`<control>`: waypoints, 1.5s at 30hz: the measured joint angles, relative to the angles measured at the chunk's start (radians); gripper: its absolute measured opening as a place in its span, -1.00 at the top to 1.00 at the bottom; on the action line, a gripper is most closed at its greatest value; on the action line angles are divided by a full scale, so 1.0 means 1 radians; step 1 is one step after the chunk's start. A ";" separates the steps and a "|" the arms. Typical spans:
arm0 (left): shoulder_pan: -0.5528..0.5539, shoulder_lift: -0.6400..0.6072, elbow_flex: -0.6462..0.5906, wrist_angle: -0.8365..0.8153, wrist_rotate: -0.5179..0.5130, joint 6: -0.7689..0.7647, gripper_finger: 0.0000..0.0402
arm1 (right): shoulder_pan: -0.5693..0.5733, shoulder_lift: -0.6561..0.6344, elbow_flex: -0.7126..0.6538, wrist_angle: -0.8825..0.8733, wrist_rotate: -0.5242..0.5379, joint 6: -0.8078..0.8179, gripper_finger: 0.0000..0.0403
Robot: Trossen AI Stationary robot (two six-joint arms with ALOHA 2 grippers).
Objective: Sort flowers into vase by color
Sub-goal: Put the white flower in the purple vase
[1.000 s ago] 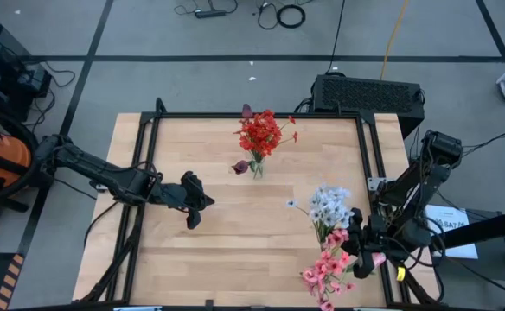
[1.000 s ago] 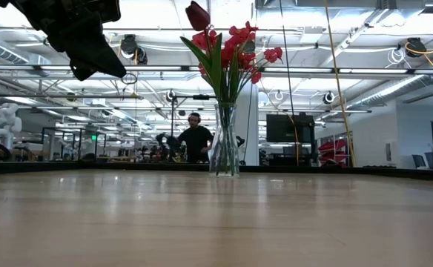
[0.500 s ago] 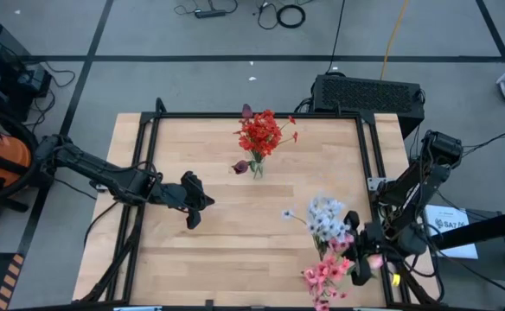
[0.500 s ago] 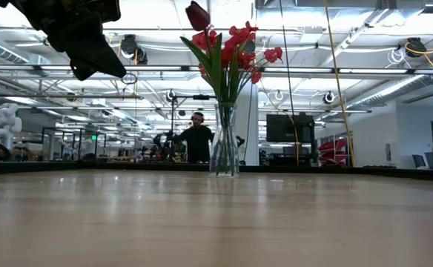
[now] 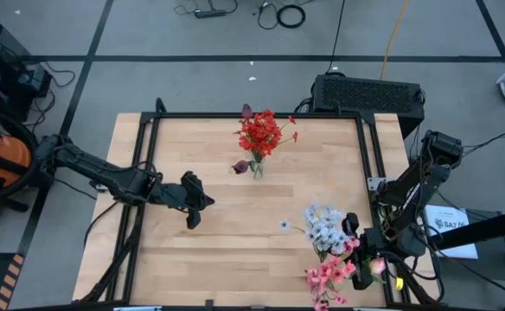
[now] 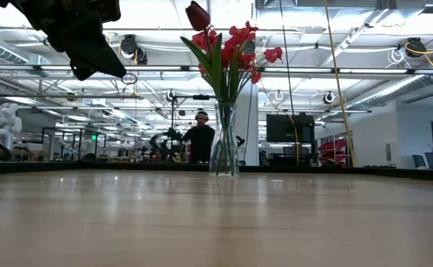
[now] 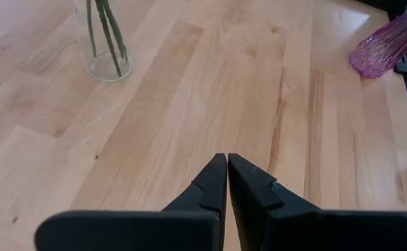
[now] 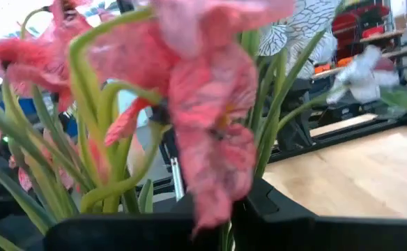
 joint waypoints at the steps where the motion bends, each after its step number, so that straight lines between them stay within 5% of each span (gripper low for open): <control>1: 0.000 0.000 0.000 0.000 0.000 0.000 0.89 | 0.000 0.000 0.000 0.003 0.000 -0.019 1.00; 10: 0.000 0.000 0.000 0.000 0.000 0.000 0.89 | 0.000 0.000 0.000 0.086 -0.021 -0.159 1.00; 23: 0.000 0.000 0.000 0.000 0.000 0.000 0.89 | -0.001 0.000 0.002 -0.085 -0.111 -0.014 1.00; 45: 0.000 0.000 0.000 0.000 0.000 -0.003 0.89 | 0.000 0.000 0.001 -0.177 -0.216 -0.102 1.00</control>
